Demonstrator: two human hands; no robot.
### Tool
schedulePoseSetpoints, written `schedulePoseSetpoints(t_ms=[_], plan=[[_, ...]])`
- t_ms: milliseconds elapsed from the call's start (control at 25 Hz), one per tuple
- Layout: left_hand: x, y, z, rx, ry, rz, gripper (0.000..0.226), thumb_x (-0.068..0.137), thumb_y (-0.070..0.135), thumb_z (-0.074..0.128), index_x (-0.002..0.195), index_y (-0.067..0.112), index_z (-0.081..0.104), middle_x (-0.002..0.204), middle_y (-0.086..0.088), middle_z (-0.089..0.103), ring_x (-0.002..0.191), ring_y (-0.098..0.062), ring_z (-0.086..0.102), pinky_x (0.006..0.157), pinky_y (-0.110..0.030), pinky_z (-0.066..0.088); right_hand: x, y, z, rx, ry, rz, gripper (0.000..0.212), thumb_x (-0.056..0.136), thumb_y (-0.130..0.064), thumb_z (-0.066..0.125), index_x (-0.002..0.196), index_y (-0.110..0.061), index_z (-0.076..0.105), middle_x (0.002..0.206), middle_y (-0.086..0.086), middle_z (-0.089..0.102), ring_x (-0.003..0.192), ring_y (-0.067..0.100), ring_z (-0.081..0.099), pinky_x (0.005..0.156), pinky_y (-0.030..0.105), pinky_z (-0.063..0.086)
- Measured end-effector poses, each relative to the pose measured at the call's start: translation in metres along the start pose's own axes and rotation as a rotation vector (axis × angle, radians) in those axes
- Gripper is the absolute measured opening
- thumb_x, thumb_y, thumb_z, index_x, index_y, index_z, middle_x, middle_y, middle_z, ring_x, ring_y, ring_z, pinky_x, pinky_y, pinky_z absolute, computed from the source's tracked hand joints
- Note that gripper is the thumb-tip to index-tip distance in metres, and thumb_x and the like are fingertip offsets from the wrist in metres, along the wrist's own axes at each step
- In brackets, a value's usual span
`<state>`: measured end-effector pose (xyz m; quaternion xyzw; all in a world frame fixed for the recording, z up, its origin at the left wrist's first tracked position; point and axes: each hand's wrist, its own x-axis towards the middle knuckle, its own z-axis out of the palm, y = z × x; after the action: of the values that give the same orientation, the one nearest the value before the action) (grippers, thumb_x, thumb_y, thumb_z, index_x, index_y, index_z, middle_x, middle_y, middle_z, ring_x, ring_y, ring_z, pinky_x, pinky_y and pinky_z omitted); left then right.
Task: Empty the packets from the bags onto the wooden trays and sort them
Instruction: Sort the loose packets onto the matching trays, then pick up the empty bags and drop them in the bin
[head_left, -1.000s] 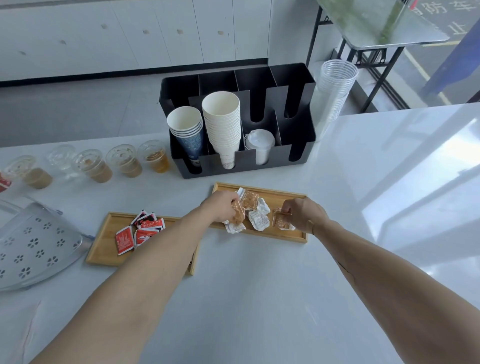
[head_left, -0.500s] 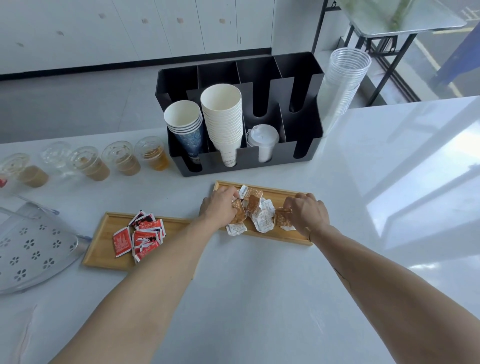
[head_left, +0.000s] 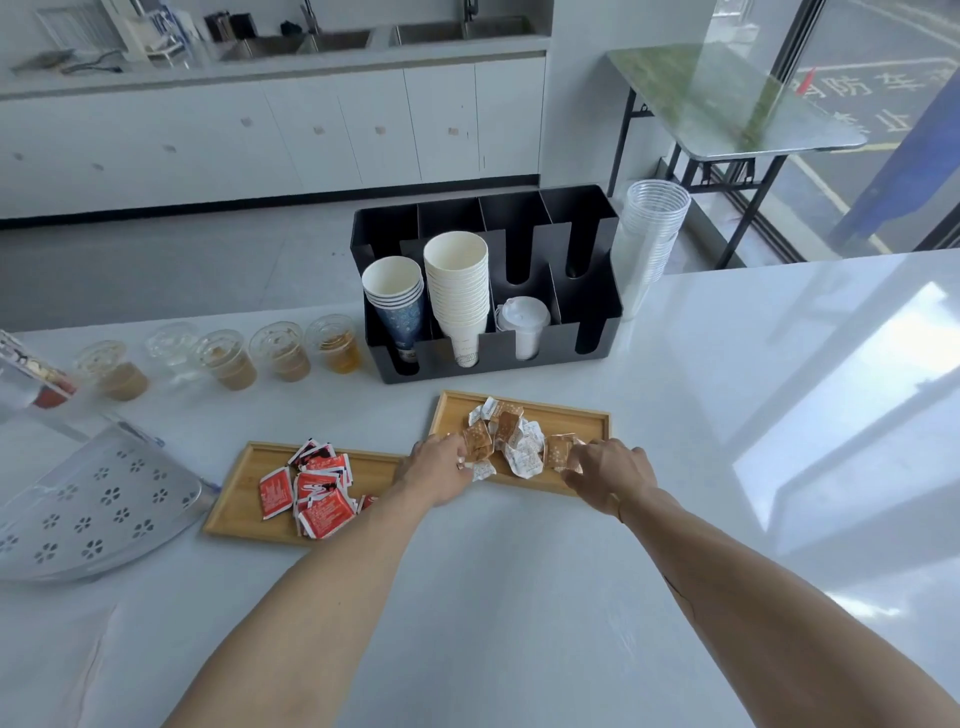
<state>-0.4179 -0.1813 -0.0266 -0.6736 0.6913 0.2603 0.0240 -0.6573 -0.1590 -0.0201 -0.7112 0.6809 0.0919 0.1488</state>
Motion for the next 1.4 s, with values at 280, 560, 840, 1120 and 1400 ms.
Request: schedulePoseSetpoints(t_ms=[280,560,840,1120,1400], plan=[[-0.082,-0.028,-0.004,0.079,-0.270,0.039,0.037,0.087,0.044,0.059,0.114,0.018,0.062,0.124,-0.002,0.062,0.112,-0.023,0.059,0.094,-0.038,0.050,-0.068,-0.030,-0.008,0.012,-0.124,-0.035,0.029,0.093,-0.047,0.045,0.107,-0.033,0.067,0.113,-0.002,0.066,0.111,0.021,0.058,0.089,0.034,0.043],[-0.161,-0.096,0.006,0.073,-0.345,-0.033,0.041,0.085,0.049,0.060,0.115,0.021,0.063,0.126,0.002,0.060,0.114,-0.019,0.057,0.095,-0.034,0.047,-0.120,-0.077,0.017,0.049,-0.214,-0.097,0.031,0.090,-0.046,0.049,0.110,-0.032,0.067,0.115,0.001,0.065,0.108,0.022,0.060,0.078,0.031,0.045],[-0.221,-0.184,0.005,0.080,-0.343,-0.111,0.041,0.085,0.047,0.059,0.116,0.020,0.063,0.127,0.001,0.060,0.116,-0.020,0.056,0.096,-0.035,0.047,-0.145,-0.163,0.043,0.006,-0.260,-0.210,0.030,0.089,-0.042,0.049,0.110,-0.031,0.067,0.115,0.001,0.066,0.106,0.022,0.061,0.083,0.032,0.049],[-0.276,-0.285,-0.010,-0.043,-0.256,-0.222,0.038,0.085,0.044,0.060,0.114,0.020,0.065,0.126,0.001,0.062,0.113,-0.020,0.058,0.094,-0.032,0.047,-0.150,-0.273,0.054,-0.061,-0.275,-0.360,0.032,0.090,-0.043,0.048,0.112,-0.032,0.066,0.117,-0.001,0.066,0.106,0.020,0.061,0.086,0.034,0.052],[-0.339,-0.392,-0.019,-0.178,-0.179,-0.383,0.032,0.083,0.040,0.062,0.109,0.022,0.065,0.120,0.003,0.061,0.111,-0.018,0.058,0.093,-0.030,0.047,-0.151,-0.382,0.069,-0.131,-0.284,-0.490,0.030,0.088,-0.043,0.048,0.110,-0.034,0.067,0.118,-0.003,0.066,0.109,0.019,0.060,0.086,0.032,0.050]])
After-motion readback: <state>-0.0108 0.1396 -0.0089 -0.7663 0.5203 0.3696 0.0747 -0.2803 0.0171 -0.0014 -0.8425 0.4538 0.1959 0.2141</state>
